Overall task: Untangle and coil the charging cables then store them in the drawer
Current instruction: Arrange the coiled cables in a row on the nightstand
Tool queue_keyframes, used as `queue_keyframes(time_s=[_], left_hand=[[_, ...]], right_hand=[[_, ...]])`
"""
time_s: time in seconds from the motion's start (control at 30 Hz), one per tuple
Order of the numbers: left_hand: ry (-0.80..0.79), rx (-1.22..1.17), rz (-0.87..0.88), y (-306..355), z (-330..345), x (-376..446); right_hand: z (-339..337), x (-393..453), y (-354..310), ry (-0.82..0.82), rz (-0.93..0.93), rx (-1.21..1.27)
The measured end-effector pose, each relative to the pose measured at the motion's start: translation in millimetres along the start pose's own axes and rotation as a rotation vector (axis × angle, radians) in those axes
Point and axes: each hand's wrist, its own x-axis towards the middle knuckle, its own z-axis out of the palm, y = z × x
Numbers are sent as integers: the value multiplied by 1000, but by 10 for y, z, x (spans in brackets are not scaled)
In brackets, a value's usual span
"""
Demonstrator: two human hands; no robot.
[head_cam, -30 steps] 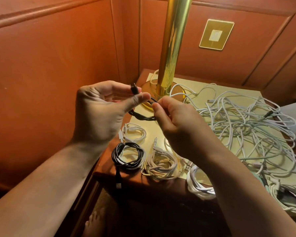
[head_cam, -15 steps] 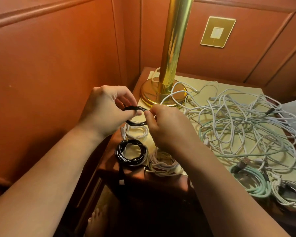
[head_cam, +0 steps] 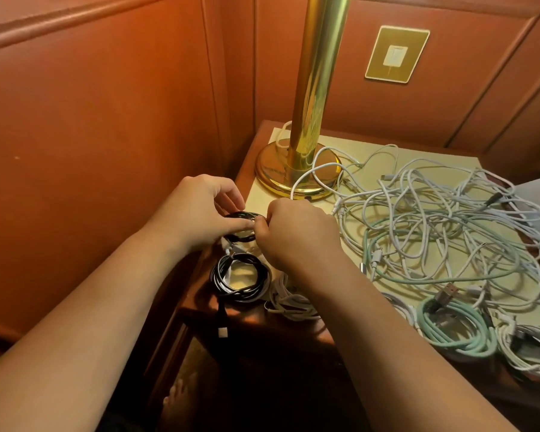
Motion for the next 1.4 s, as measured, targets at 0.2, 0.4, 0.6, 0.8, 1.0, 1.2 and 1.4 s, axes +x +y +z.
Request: queue_keyframes(time_s=[0.2, 0.4, 0.6, 0.8, 1.0, 1.2, 1.4], left_hand=[[-82, 85, -19, 101, -18, -24], [93, 72, 7, 325, 67, -1], [211, 179, 110, 618, 338, 81], [97, 297, 211, 899, 628, 202], [4, 487, 149, 995, 813, 225], [-29, 513, 73, 1066, 937, 237], [124, 260, 122, 1107, 939, 239]], right_hand=[[-42, -2, 98, 48, -12, 69], [-337, 36, 496, 193, 49, 193], [-503, 105, 1047, 176, 198, 191], [-488, 90, 1250, 77, 204, 197], [-489, -43, 1380, 40, 56, 271], [-488, -107, 1495, 66, -3, 378], [-441, -152, 1640, 142, 11, 452]])
